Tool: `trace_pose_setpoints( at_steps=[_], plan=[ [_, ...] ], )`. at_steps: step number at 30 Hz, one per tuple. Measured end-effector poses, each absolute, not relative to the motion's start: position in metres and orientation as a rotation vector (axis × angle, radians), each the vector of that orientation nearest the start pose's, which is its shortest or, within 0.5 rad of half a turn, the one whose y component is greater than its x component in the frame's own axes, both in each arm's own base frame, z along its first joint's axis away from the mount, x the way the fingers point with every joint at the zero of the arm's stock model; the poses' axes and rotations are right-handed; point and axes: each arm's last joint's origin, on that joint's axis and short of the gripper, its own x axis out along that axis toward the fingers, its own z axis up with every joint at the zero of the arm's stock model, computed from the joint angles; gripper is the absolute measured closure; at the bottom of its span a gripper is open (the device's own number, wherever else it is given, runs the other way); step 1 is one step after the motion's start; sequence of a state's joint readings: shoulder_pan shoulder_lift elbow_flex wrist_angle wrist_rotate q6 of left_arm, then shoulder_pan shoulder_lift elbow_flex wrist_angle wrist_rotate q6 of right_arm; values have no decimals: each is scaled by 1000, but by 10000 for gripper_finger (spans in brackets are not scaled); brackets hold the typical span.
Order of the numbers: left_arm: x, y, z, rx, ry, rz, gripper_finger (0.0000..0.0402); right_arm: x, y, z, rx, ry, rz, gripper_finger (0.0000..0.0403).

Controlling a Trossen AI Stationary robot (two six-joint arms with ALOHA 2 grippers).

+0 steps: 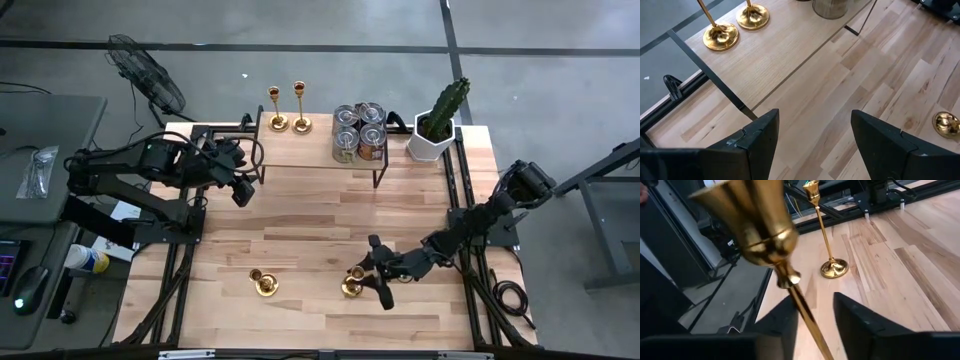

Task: Pick & Place candle stick holders
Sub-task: Put the gold candle holder on the shelf

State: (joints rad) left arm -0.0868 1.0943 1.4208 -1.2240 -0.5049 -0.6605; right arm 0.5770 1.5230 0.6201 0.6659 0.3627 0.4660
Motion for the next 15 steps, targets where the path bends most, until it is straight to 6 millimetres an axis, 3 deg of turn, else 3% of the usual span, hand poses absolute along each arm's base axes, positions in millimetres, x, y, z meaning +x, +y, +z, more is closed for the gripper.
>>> trace_pose_setpoints(
  at_steps=[10,15],
  plan=[
    [170,-1,401,-347,693,650,160,256,154,190,352,249,153,387],
    [170,-1,401,-349,701,635,160,257,154,194,371,219,132,393]
  ],
)
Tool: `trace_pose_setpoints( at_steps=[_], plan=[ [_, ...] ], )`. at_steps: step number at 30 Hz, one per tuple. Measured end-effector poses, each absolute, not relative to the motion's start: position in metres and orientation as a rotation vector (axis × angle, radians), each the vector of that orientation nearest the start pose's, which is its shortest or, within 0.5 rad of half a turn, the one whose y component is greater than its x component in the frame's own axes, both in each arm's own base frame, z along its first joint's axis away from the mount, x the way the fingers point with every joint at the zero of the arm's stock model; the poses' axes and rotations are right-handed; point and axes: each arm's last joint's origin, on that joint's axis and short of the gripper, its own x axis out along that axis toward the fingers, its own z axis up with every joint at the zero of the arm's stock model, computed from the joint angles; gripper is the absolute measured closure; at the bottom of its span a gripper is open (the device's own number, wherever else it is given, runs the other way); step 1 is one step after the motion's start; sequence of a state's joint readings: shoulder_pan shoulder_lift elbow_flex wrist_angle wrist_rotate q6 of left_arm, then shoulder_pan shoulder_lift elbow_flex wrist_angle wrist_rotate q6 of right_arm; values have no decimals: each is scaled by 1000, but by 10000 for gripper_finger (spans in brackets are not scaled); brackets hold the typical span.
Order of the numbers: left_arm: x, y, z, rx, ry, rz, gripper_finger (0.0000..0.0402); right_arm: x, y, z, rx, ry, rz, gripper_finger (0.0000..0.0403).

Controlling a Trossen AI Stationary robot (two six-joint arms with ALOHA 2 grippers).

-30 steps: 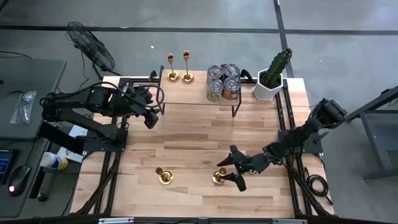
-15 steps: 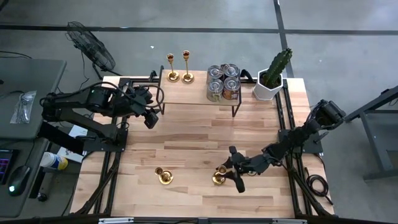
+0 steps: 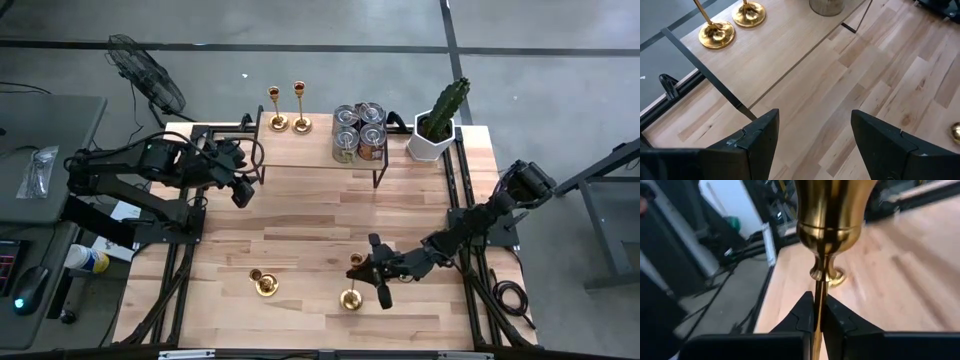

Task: Pick & Place candle stick holders
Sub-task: Put the gold candle holder on the shelf

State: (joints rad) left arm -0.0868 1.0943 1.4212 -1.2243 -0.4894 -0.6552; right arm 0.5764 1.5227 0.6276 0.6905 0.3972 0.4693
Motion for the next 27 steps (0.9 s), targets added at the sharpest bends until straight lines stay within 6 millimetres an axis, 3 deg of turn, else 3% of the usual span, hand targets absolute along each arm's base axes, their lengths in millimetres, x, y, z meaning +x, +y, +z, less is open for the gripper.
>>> trace_pose_setpoints(
  at_steps=[9,27],
  plan=[
    [170,-1,401,-333,712,619,160,279,148,223,293,131,37,396],
    [170,-2,403,-286,699,582,160,322,116,276,285,215,-23,397]
  ],
)
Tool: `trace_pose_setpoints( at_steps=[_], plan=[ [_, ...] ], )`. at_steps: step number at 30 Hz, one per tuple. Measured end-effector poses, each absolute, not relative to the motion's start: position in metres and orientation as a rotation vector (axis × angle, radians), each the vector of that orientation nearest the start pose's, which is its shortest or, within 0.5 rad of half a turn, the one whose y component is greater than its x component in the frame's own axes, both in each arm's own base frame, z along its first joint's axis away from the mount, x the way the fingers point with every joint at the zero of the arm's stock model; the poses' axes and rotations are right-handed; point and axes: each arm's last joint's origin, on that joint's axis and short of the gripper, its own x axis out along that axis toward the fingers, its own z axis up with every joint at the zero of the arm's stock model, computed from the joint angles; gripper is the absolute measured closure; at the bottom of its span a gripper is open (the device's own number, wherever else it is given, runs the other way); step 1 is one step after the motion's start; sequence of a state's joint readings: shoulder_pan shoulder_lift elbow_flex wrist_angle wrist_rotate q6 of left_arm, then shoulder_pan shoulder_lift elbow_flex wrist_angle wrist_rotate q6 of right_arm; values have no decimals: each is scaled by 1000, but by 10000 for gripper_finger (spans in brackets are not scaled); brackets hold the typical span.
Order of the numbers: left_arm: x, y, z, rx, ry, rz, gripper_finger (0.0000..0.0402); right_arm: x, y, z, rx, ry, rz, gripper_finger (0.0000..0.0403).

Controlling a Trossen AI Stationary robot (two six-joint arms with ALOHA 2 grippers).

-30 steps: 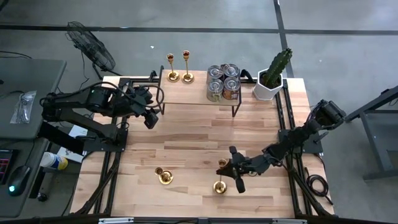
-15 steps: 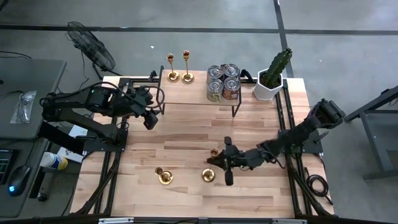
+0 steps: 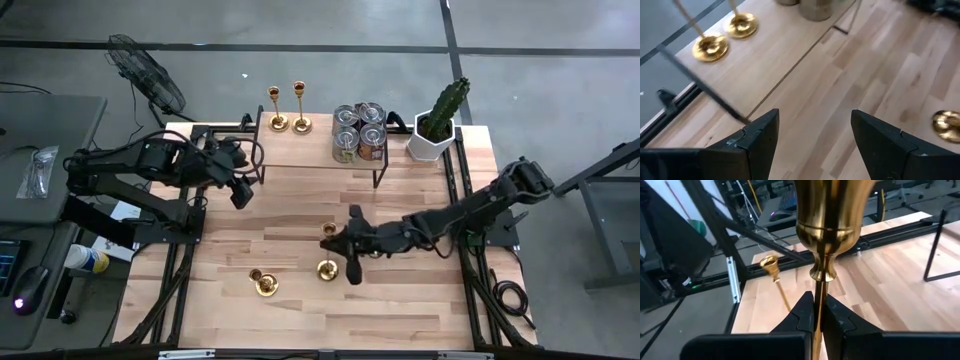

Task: Pick & Place candle stick holders
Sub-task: Put the gold candle holder on the shelf

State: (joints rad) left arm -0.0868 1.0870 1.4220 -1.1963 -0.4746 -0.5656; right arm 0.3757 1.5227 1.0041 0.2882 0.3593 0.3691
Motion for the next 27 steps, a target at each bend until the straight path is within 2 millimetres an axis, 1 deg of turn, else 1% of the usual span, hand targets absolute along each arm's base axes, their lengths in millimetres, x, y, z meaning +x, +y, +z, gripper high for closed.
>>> trace_pose_setpoints(
  at_steps=[9,16,21,27],
  plan=[
    [181,-4,411,-257,624,453,160,332,93,302,314,190,-64,397],
    [183,-5,414,-255,597,436,160,332,73,320,341,266,-91,397],
    [186,-5,414,-249,586,430,160,323,59,336,356,243,-88,397],
    [206,-9,414,-204,558,325,160,307,40,356,351,195,-89,397]
  ],
)
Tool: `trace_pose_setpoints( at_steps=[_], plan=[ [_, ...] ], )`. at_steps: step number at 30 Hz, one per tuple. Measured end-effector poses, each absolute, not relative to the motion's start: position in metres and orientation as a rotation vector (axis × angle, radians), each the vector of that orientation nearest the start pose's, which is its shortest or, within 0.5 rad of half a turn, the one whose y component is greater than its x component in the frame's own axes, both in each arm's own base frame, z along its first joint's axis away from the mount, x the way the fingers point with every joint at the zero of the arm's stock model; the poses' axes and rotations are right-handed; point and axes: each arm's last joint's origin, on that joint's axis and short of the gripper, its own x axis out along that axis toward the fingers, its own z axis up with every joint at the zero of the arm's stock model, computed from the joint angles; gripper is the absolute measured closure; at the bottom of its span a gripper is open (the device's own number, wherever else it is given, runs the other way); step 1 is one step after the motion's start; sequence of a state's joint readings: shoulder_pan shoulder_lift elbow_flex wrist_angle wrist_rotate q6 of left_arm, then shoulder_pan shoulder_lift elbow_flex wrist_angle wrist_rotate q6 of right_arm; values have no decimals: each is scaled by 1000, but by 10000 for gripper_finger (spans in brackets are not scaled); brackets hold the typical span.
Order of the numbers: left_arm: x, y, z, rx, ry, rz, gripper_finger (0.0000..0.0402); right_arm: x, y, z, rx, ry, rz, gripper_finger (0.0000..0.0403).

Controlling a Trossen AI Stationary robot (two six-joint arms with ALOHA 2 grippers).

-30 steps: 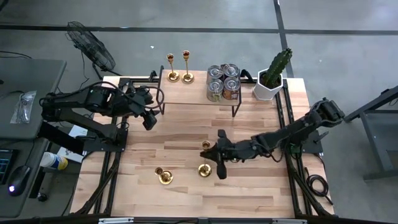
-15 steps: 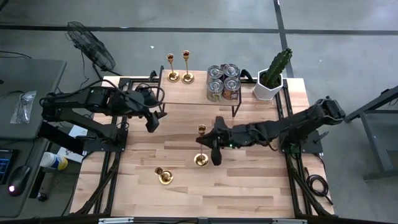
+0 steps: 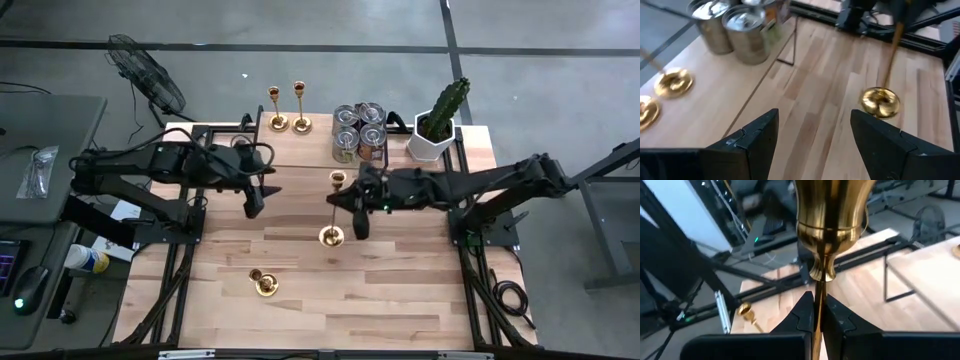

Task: Pick & Place candle stick holders
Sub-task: Put the gold candle holder on the shelf

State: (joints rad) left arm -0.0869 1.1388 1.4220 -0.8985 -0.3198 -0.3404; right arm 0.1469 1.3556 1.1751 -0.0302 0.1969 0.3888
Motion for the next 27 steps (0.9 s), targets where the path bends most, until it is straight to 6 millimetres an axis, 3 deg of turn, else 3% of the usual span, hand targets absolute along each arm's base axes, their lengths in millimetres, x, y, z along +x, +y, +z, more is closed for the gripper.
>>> trace_pose_setpoints(
  at_steps=[7,14,22,27],
  plan=[
    [234,-13,413,-191,497,230,160,291,28,371,337,170,-69,397],
    [262,-18,408,-193,445,144,160,286,27,374,313,175,-70,397],
    [281,-21,405,-198,404,68,160,286,27,373,310,180,-71,397],
    [283,-22,405,-186,392,42,160,286,27,373,310,182,-72,397]
  ],
)
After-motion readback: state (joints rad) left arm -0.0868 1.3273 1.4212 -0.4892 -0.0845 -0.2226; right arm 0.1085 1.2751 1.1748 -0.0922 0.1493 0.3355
